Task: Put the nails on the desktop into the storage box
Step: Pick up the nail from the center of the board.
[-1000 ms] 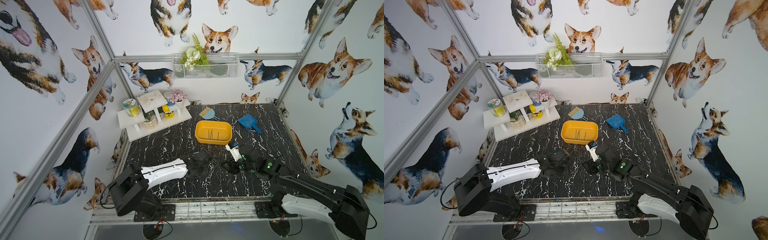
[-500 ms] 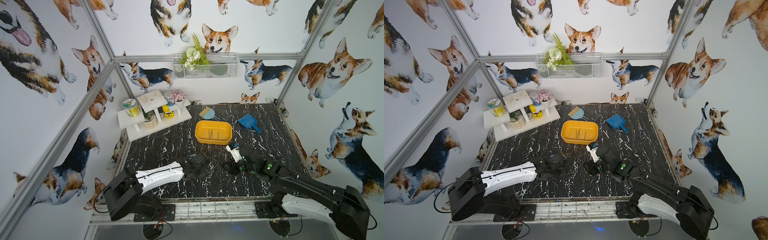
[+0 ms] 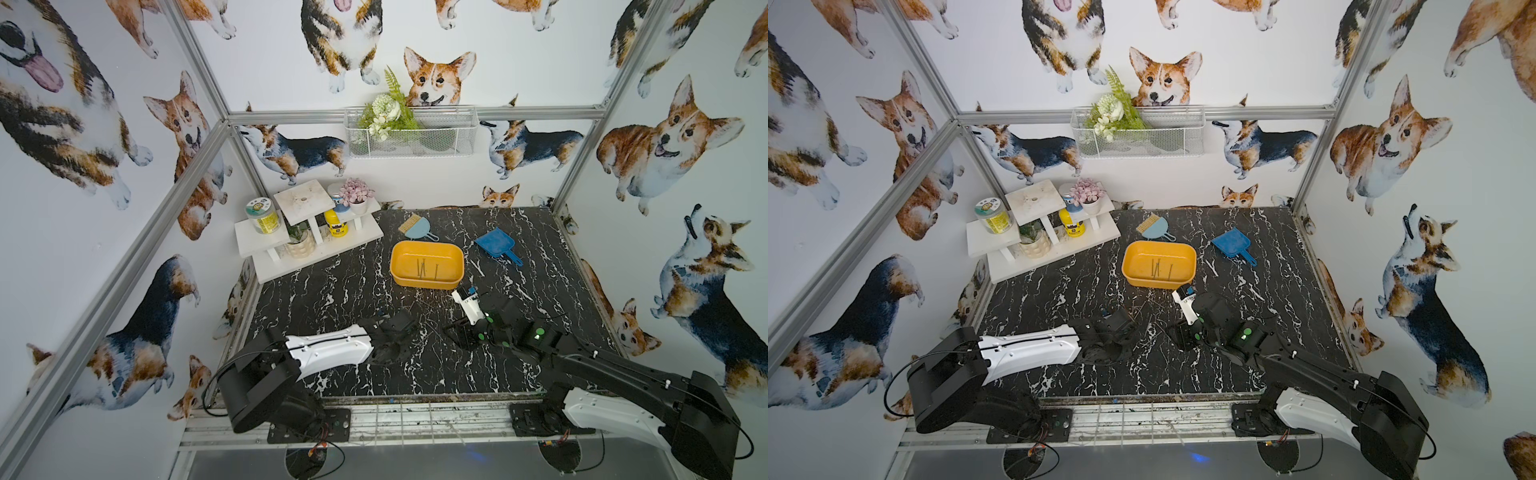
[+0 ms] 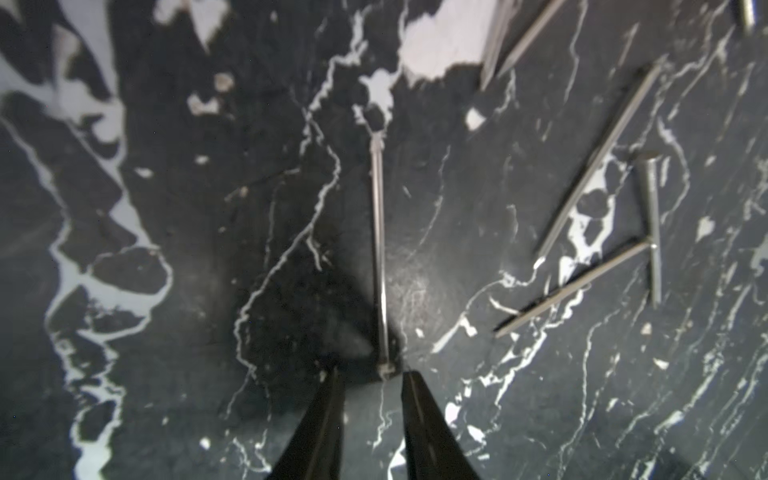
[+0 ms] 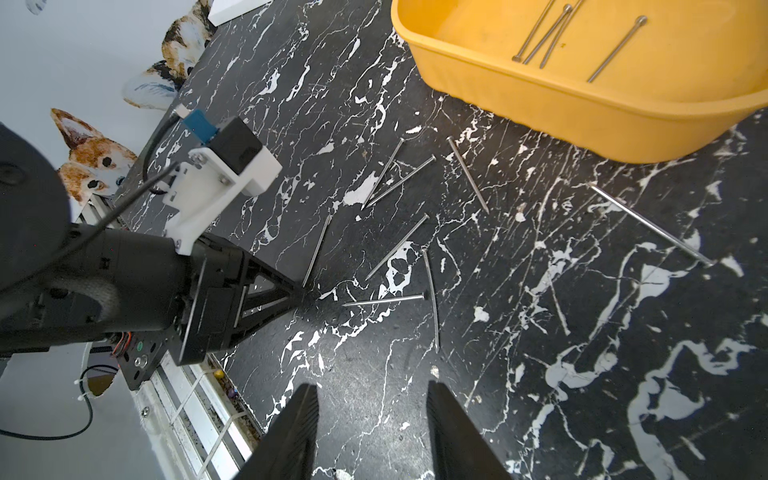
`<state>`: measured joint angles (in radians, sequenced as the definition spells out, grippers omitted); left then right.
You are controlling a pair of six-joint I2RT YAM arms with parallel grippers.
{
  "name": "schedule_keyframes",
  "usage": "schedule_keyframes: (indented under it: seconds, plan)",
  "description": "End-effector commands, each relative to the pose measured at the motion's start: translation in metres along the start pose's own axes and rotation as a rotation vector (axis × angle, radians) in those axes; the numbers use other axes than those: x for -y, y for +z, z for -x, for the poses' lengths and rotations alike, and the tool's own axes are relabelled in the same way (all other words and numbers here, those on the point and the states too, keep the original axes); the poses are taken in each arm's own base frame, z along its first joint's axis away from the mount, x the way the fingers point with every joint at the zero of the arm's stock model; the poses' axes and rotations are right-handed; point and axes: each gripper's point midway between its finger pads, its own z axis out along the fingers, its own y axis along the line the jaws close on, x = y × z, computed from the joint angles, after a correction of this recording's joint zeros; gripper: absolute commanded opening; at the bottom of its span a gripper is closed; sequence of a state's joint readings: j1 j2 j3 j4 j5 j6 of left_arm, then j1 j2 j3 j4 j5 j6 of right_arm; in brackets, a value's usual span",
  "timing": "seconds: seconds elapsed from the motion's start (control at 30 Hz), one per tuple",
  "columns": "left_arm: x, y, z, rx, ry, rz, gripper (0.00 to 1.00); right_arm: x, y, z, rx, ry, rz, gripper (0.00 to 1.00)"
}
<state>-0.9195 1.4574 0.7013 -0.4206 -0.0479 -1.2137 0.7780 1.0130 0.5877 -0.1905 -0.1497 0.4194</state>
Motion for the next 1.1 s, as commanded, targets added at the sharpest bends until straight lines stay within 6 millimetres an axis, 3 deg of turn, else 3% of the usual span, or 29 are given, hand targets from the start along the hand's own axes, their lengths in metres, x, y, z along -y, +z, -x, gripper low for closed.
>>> schedule_keyframes:
  seconds: [0.0,0.53,0.57,0.6,0.83,1.07]
  plan:
    - [-0.004,0.003,-0.002,-0.004,-0.003,0.015,0.3,-0.002,-0.001,0.007,0.03,0.0,0.007,0.48]
    - [-0.01,0.015,-0.008,-0.047,0.043,0.068,0.25,-0.002,-0.004,0.009,0.043,-0.002,0.004,0.48]
    - [0.002,0.011,-0.003,-0.04,0.046,0.045,0.23,-0.002,-0.005,0.009,0.043,-0.002,0.003,0.48]
    - [0.002,0.011,-0.004,-0.046,0.049,0.047,0.23,-0.002,-0.006,0.01,0.047,-0.003,0.004,0.48]
    - [-0.008,0.012,-0.013,-0.084,0.075,0.076,0.15,-0.001,-0.007,0.011,0.059,-0.007,-0.001,0.49]
    - [-0.01,0.011,-0.015,-0.1,0.091,0.08,0.0,-0.003,-0.007,0.013,0.066,-0.004,0.008,0.49]
